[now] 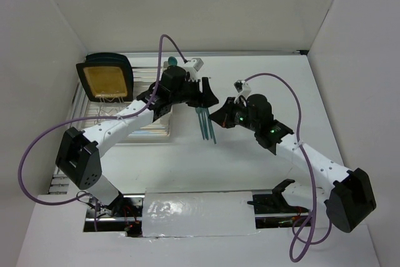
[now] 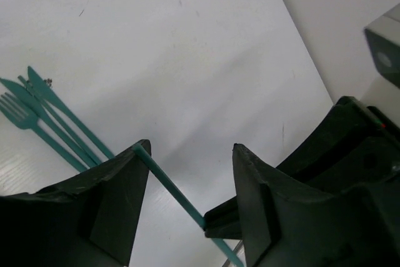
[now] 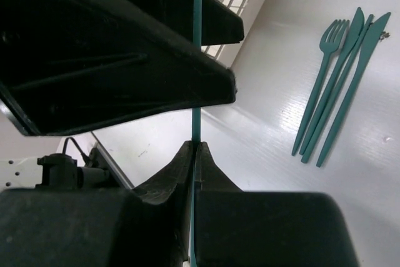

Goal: Sort the eating utensils into containers

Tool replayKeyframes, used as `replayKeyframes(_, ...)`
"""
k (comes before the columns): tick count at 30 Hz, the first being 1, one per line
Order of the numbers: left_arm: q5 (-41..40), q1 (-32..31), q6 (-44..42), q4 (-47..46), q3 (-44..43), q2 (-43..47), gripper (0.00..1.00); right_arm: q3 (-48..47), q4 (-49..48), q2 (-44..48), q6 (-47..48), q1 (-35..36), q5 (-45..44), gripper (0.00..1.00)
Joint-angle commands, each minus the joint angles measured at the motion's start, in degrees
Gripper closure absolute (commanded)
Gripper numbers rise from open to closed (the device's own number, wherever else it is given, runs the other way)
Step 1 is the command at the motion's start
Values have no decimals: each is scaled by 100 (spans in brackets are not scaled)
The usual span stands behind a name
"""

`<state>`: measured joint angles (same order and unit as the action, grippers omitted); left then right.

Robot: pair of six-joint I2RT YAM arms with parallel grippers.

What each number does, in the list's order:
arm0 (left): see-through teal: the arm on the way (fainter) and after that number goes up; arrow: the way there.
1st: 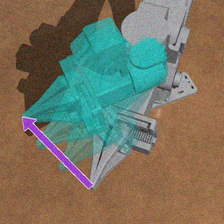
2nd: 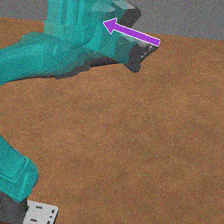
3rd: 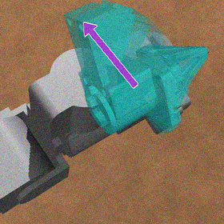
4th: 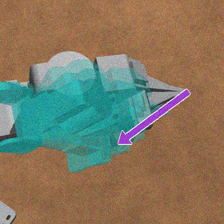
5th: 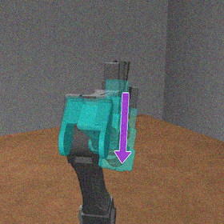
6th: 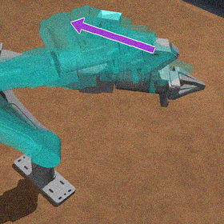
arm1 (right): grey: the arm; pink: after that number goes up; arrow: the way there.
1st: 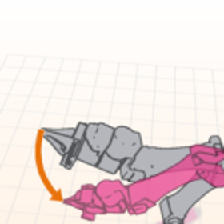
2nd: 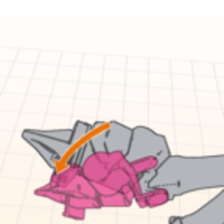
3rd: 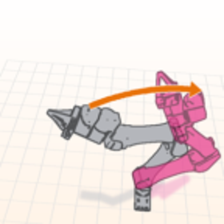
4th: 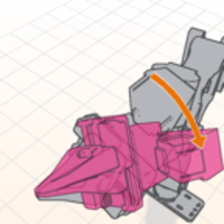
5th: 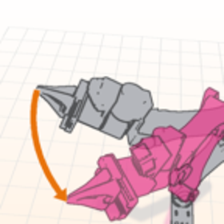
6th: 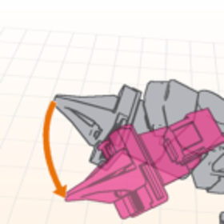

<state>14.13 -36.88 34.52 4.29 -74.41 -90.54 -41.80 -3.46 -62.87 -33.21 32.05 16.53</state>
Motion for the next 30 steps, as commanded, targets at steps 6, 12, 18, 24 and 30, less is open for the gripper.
replayKeyframes(6, 46, -126, 46, -174, -548, -192, 56, -460, -348, 100, -98, 90, -36, 100)
replayKeyframes(12, 64, -135, -16, -60, -627, -271, 77, -680, -348, 108, -63, 82, -36, 100)
replayKeyframes(18, -42, -152, -313, -51, -750, -227, 100, -1083, 301, 144, 8, 73, -282, 88)
replayKeyframes(24, -78, 6, -955, 71, -1110, -17, 100, -1585, 1469, 441, 288, 82, -527, 51)
replayKeyframes(30, 405, 804, -1825, -218, -1190, 659, 100, -1788, 2367, 1215, 403, 73, -1318, 13)
